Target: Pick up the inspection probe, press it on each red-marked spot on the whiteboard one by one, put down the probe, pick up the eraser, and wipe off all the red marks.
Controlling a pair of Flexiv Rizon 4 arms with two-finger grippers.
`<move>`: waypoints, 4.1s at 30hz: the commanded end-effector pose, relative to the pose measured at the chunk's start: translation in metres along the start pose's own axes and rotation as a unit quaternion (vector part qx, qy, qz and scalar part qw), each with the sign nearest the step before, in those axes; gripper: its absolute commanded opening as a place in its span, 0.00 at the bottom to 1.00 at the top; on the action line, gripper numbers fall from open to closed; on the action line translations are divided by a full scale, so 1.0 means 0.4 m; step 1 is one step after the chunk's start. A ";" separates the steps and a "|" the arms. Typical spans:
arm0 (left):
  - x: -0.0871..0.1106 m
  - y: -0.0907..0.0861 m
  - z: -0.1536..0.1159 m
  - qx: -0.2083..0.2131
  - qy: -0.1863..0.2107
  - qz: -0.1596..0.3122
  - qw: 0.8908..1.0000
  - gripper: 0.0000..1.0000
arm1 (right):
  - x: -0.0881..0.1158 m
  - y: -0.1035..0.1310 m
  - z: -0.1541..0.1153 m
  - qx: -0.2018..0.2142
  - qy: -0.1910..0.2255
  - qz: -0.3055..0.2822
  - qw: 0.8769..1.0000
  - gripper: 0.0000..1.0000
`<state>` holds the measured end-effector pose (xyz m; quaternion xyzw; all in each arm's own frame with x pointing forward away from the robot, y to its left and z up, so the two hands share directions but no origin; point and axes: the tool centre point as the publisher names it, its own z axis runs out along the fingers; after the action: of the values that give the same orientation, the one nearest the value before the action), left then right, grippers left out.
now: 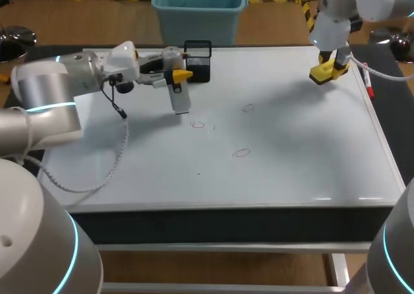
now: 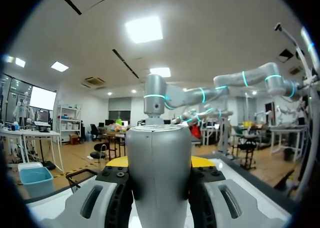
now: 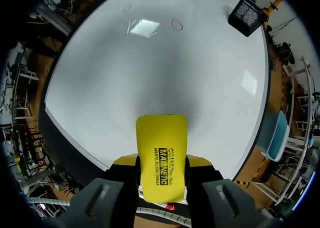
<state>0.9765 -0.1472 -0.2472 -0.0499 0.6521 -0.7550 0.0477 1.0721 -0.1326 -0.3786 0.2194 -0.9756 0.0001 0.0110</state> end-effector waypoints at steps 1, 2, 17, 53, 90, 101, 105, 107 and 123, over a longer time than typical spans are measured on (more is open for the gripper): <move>-0.006 0.023 0.033 0.008 0.021 -0.006 1.000 0.00 | 0.001 -0.002 -0.004 0.001 0.001 -0.001 1.000 0.00; -0.004 0.027 0.037 0.009 0.023 -0.008 1.000 0.00 | 0.001 -0.002 -0.004 0.001 0.001 -0.001 1.000 0.00; 0.034 0.073 0.072 0.009 0.040 -0.034 0.999 0.00 | 0.001 -0.002 -0.004 0.001 0.001 -0.001 1.000 0.00; 0.060 0.082 0.109 -0.019 0.065 -0.032 0.997 0.00 | 0.001 -0.002 -0.004 0.001 0.001 -0.001 1.000 0.00; 0.048 0.031 0.051 -0.027 0.047 -0.004 0.999 0.00 | 0.001 -0.002 -0.004 0.001 0.001 -0.001 1.000 0.00; -0.020 -0.014 -0.074 -0.042 0.005 0.011 0.999 0.00 | 0.001 -0.002 -0.004 0.001 0.001 -0.001 1.000 0.00; -0.053 -0.018 -0.126 -0.056 -0.010 0.009 0.998 0.00 | 0.001 -0.002 -0.004 0.001 0.001 -0.001 1.000 0.00; -0.067 -0.016 -0.148 -0.058 -0.015 0.008 0.998 0.00 | 0.001 -0.002 -0.004 0.001 0.001 -0.001 1.000 0.00; -0.137 -0.018 -0.269 -0.048 -0.049 0.021 0.997 0.00 | 0.001 -0.002 -0.004 0.001 0.001 -0.001 1.000 0.00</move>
<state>1.0142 -0.0360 -0.2583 -0.0778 0.6852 -0.7180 0.0947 1.0721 -0.1325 -0.3785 0.2195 -0.9756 0.0001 0.0110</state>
